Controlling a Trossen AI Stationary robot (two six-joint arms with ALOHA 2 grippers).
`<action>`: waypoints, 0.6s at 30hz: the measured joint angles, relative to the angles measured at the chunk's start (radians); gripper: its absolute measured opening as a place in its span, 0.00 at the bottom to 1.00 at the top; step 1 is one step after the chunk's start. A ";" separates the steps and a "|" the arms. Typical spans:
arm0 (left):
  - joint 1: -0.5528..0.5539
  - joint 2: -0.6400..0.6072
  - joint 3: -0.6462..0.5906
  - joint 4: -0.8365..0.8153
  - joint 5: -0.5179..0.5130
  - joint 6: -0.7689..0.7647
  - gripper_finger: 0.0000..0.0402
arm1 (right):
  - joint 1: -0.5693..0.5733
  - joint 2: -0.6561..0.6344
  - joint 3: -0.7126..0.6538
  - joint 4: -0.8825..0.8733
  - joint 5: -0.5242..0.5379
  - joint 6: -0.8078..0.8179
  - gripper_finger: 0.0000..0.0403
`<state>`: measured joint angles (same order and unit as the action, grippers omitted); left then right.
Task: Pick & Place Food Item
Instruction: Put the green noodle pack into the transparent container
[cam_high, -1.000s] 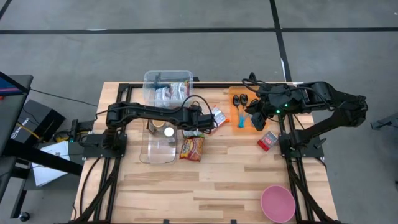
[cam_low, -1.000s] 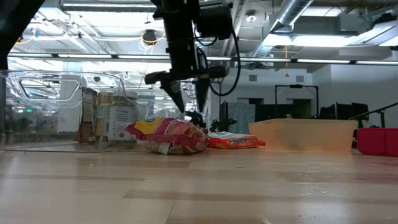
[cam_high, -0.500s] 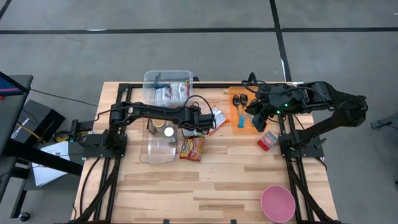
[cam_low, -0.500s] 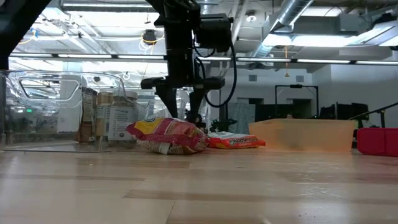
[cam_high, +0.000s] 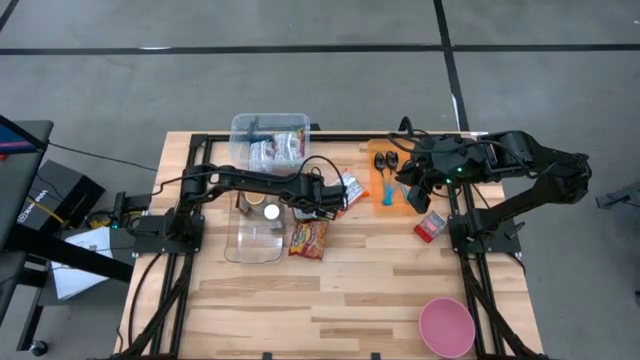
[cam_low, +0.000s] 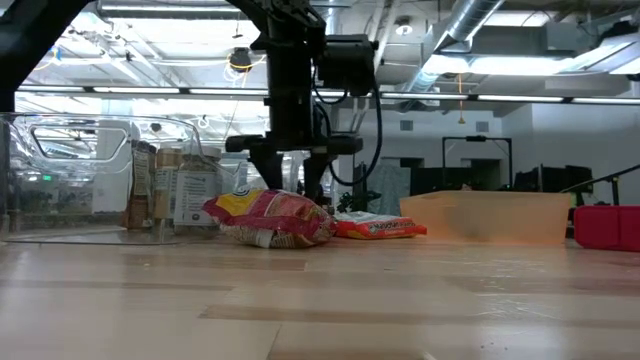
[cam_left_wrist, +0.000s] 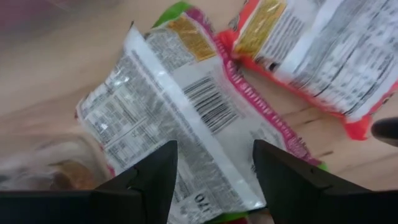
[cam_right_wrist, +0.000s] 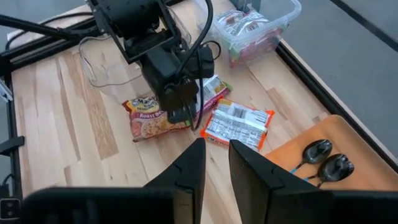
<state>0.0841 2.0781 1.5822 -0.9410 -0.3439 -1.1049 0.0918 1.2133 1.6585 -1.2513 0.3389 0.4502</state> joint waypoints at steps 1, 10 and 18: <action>0.000 0.000 0.000 0.007 0.000 0.000 0.51 | 0.000 0.000 0.000 -0.002 0.000 -0.006 0.16; 0.007 0.000 0.000 0.005 -0.003 0.000 0.47 | 0.000 0.000 0.000 -0.002 0.000 -0.014 0.16; 0.007 0.020 -0.001 0.005 0.015 0.001 0.47 | 0.000 0.000 0.000 -0.001 0.000 -0.017 0.16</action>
<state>0.0910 2.0976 1.5814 -0.9358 -0.3288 -1.1041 0.0917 1.2133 1.6585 -1.2526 0.3389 0.4335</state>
